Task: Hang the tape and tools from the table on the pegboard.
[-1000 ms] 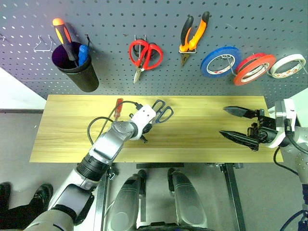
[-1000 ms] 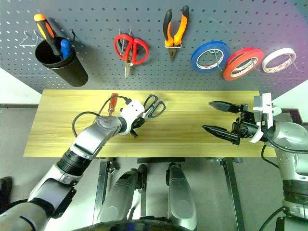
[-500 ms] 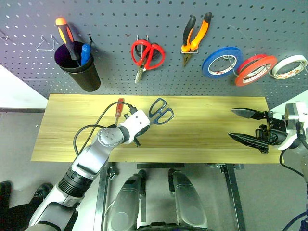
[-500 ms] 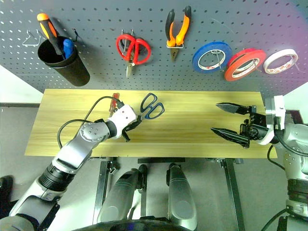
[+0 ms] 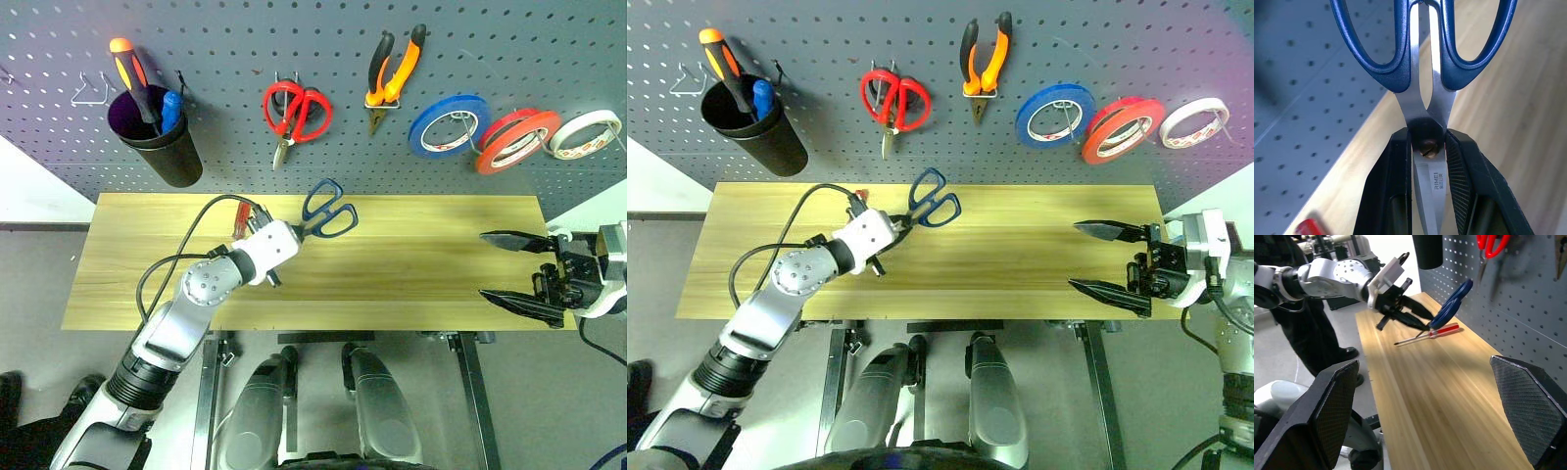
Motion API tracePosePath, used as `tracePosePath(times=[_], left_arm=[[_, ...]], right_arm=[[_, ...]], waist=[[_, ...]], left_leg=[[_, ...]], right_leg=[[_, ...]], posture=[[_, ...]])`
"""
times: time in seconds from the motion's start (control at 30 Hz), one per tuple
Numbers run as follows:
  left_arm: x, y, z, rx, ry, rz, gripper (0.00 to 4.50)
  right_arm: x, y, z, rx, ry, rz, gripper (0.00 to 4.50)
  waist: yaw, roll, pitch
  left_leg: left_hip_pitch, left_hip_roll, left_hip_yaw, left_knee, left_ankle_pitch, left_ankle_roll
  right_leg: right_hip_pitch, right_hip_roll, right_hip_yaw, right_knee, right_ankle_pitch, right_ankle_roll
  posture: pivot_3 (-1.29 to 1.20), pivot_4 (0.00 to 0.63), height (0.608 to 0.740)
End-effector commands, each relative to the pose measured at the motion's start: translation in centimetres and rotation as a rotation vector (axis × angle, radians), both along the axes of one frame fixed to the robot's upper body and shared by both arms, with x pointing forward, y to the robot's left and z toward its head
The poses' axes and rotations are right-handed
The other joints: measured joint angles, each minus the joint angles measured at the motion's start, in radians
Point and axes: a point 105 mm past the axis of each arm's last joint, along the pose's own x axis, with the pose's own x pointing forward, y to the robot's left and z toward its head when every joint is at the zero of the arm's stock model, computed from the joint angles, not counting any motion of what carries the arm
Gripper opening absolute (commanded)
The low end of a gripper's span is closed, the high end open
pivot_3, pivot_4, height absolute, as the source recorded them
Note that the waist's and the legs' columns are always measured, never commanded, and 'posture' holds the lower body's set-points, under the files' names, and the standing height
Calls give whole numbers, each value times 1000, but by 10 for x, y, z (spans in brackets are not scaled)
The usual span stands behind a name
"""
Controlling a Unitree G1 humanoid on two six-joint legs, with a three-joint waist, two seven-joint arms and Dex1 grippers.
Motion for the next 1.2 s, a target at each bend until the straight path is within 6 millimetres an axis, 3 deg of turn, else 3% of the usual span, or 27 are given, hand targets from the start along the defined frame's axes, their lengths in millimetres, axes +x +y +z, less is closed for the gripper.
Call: tracePosePath(times=[0.03,0.37,0.87,1.2], left_arm=[[-6,5,26,-22,-163,0,646],[-13,5,45,-8,-322,-46,646],[-2,20,70,-91,-388,45,646],[-7,17,81,-30,-508,41,646]], right_arm=[[-4,-14,14,38,-23,-23,4500],[-7,-24,37,242,-29,-48,4500],[-16,-19,28,239,-27,-30,4500],[-15,-18,25,221,-55,-46,4500]], waist=[[0,0,0],[0,0,0],[0,1,0],[0,1,-1]], left_leg=[[0,0,0,0,0,0],[0,0,0,1,0,1],[0,0,0,2,0,1],[0,0,0,3,0,1]], right_leg=[[0,0,0,0,0,0],[0,0,0,0,0,0],[0,0,0,1,1,1],[1,0,0,1,1,1]], posture=[[-173,335,718],[-173,331,718],[-178,320,718],[-184,319,718]])
